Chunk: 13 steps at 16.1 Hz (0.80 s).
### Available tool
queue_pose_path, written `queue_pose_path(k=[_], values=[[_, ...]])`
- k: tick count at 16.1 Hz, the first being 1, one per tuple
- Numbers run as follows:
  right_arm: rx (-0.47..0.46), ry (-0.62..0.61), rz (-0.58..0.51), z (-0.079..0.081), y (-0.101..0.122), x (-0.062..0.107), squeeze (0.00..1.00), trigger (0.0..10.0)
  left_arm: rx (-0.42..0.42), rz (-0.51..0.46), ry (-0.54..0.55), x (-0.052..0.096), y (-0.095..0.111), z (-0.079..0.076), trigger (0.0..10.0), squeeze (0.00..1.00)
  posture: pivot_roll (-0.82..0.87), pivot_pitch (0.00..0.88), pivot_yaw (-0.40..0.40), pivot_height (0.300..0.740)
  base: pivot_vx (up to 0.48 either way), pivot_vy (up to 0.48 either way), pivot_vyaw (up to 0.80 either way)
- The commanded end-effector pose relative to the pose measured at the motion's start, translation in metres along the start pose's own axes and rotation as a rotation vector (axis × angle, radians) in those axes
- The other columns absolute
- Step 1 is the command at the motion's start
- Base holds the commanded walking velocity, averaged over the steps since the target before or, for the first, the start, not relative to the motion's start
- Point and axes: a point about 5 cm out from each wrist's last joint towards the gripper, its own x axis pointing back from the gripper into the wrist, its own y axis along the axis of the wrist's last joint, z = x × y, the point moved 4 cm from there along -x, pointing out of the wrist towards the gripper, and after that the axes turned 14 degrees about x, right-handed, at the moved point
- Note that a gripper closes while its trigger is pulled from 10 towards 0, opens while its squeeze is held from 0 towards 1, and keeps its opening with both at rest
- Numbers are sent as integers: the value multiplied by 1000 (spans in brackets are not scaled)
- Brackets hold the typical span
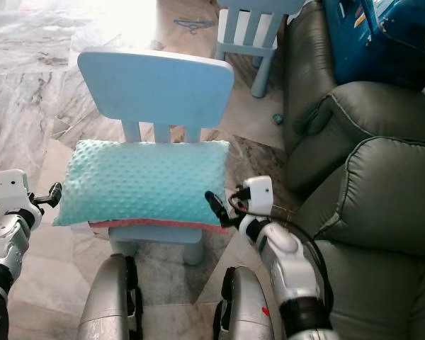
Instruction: Move the pillow to the sofa
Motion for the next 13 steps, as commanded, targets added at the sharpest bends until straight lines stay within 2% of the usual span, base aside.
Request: queue_pose_path(k=[1,7,10,13], values=[[-13,-31,-12,-4,-1,7,0,10000,13,25,-12,5,-14,4,10000,0,-60,261,-65,613,0,0,0],[-18,-92,-32,-5,-3,23,0,10000,48,-18,-91,18,-29,-1,10000,0,-60,213,-49,613,0,0,0],[-20,-94,-35,-3,-3,24,0,10000,50,-8,-88,22,-36,3,10000,0,-55,204,-48,613,0,0,0],[-17,-97,-40,-2,0,22,0,10000,47,-9,-90,23,-35,3,10000,0,-50,200,-43,613,0,0,0]])
